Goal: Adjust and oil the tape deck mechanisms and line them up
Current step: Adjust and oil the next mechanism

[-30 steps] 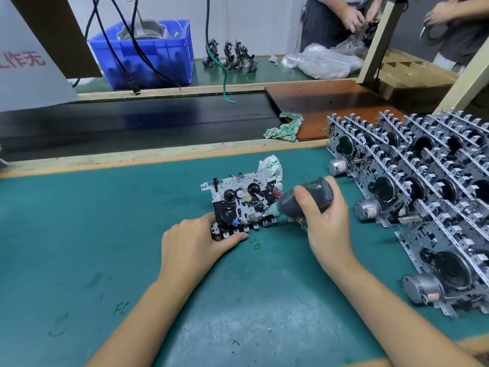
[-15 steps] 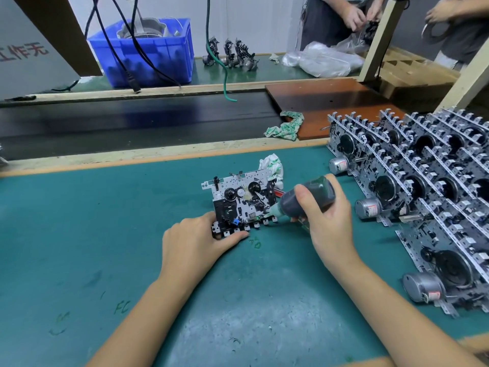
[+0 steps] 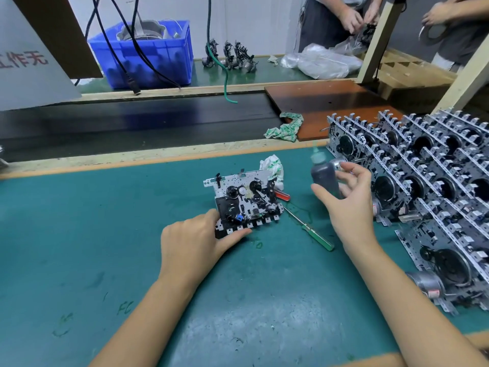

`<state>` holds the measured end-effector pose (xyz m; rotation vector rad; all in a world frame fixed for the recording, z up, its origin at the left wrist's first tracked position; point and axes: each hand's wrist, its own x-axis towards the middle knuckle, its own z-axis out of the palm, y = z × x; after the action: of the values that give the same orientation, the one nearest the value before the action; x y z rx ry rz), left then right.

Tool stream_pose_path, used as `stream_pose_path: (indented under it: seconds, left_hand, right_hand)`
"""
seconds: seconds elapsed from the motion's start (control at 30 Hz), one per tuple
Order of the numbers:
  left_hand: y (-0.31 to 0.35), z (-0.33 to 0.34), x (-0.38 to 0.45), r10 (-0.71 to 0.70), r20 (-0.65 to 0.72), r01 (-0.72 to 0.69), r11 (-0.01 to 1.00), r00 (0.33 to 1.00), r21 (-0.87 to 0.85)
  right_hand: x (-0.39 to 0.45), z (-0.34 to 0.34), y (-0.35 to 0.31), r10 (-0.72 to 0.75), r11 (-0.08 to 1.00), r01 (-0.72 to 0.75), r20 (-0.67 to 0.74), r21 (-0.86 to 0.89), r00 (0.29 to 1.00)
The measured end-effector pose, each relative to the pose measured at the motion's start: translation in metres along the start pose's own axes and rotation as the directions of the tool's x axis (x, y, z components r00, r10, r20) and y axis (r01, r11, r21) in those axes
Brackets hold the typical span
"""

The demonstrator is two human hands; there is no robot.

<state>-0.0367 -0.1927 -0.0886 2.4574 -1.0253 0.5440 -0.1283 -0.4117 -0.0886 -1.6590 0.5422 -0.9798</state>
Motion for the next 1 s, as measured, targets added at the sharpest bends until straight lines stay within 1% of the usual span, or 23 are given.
stream_pose_path:
  seconds: [0.07, 0.13, 0.23, 0.3, 0.33, 0.37, 0.4, 0.43, 0.47, 0.5, 0.53, 0.57, 0.6, 0.63, 0.73, 0.8, 0.83, 0.87, 0.93, 0.97, 1.0]
  left_hand:
    - [-0.001, -0.004, 0.0, 0.001, -0.061, -0.002, 1.0, 0.998, -0.019]
    - [-0.003, -0.006, -0.002, -0.05, -0.106, 0.042, 0.996, 0.993, -0.08]
    - [-0.003, -0.011, -0.001, -0.139, -0.091, 0.116, 0.968, 0.986, -0.224]
    - [-0.002, -0.015, 0.002, -0.162, -0.107, 0.121, 0.94, 0.981, -0.318]
    - [-0.003, -0.017, 0.003, -0.176, -0.107, 0.126, 0.923, 0.978, -0.364]
    - [-0.005, -0.017, 0.003, -0.195, -0.095, 0.141, 0.904, 0.976, -0.404]
    - [-0.008, -0.017, 0.004, -0.212, -0.072, 0.161, 0.886, 0.975, -0.435]
    - [-0.011, -0.017, 0.004, -0.225, -0.044, 0.181, 0.873, 0.973, -0.452]
    - [-0.013, -0.016, 0.004, -0.229, -0.021, 0.194, 0.865, 0.973, -0.463]
    - [-0.015, -0.017, 0.005, -0.227, -0.007, 0.197, 0.859, 0.974, -0.473]
    - [-0.016, -0.018, 0.005, -0.221, 0.002, 0.194, 0.85, 0.975, -0.489]
    - [-0.016, -0.02, 0.006, -0.215, 0.01, 0.19, 0.839, 0.977, -0.509]
    - [-0.016, -0.021, 0.006, -0.207, 0.023, 0.187, 0.827, 0.978, -0.53]
    - [-0.016, -0.022, 0.006, -0.196, 0.038, 0.184, 0.814, 0.98, -0.55]
    - [-0.016, -0.023, 0.005, -0.2, 0.105, 0.221, 0.745, 0.974, -0.629]
    - [-0.018, -0.024, 0.005, -0.251, 0.185, 0.306, 0.637, 0.95, -0.707]
    - [-0.018, -0.024, 0.005, -0.264, 0.237, 0.349, 0.575, 0.935, -0.74]
    - [-0.018, -0.024, 0.006, -0.266, 0.278, 0.381, 0.534, 0.923, -0.755]
    - [-0.018, -0.023, 0.006, -0.266, 0.319, 0.415, 0.53, 0.909, -0.739]
    - [-0.018, -0.022, 0.006, -0.266, 0.318, 0.415, 0.556, 0.91, -0.72]
    - [-0.018, -0.022, 0.006, -0.262, 0.291, 0.391, 0.608, 0.92, -0.691]
  right_hand:
    - [0.003, -0.002, 0.001, 0.014, 1.0, -0.014, 0.017, 0.008, 1.0]
    - [0.003, -0.002, 0.003, 0.019, 0.999, -0.018, 0.034, -0.026, 0.999]
    - [0.001, 0.001, 0.009, 0.058, 0.987, -0.049, 0.055, -0.151, 0.997]
    - [-0.002, 0.003, 0.005, 0.064, 0.986, -0.062, 0.008, -0.154, 0.998]
    - [-0.004, 0.003, 0.0, -0.015, 0.986, 0.005, -0.054, -0.169, 0.998]
    - [-0.007, 0.002, -0.005, -0.163, 0.965, 0.136, -0.105, -0.223, 0.981]
    - [-0.01, 0.001, -0.009, -0.336, 0.909, 0.292, -0.109, -0.296, 0.936]
    - [-0.015, 0.003, -0.013, -0.466, 0.84, 0.424, -0.05, -0.339, 0.883]
    - [-0.022, 0.006, -0.015, -0.529, 0.787, 0.514, 0.057, -0.342, 0.847]
    - [-0.029, 0.011, -0.017, -0.533, 0.76, 0.562, 0.18, -0.328, 0.827]
    - [-0.035, 0.018, -0.017, -0.507, 0.744, 0.583, 0.292, -0.326, 0.811]
    - [-0.04, 0.024, -0.017, -0.464, 0.74, 0.582, 0.371, -0.337, 0.805]
    - [-0.042, 0.028, -0.017, -0.424, 0.746, 0.568, 0.409, -0.349, 0.808]
    - [-0.043, 0.03, -0.017, -0.403, 0.763, 0.549, 0.414, -0.341, 0.816]
    - [-0.041, 0.025, -0.02, -0.44, 0.811, 0.53, 0.338, -0.247, 0.832]
    - [-0.044, 0.022, -0.022, -0.421, 0.869, 0.47, 0.271, -0.153, 0.866]
    - [-0.045, 0.022, -0.023, -0.389, 0.899, 0.425, 0.25, -0.107, 0.886]
    - [-0.047, 0.022, -0.024, -0.349, 0.924, 0.377, 0.247, -0.073, 0.904]
    - [-0.047, 0.022, -0.027, -0.265, 0.957, 0.288, 0.291, -0.037, 0.919]
    - [-0.046, 0.023, -0.028, -0.236, 0.965, 0.26, 0.323, -0.033, 0.916]
    - [-0.045, 0.023, -0.029, -0.217, 0.969, 0.244, 0.356, -0.033, 0.909]
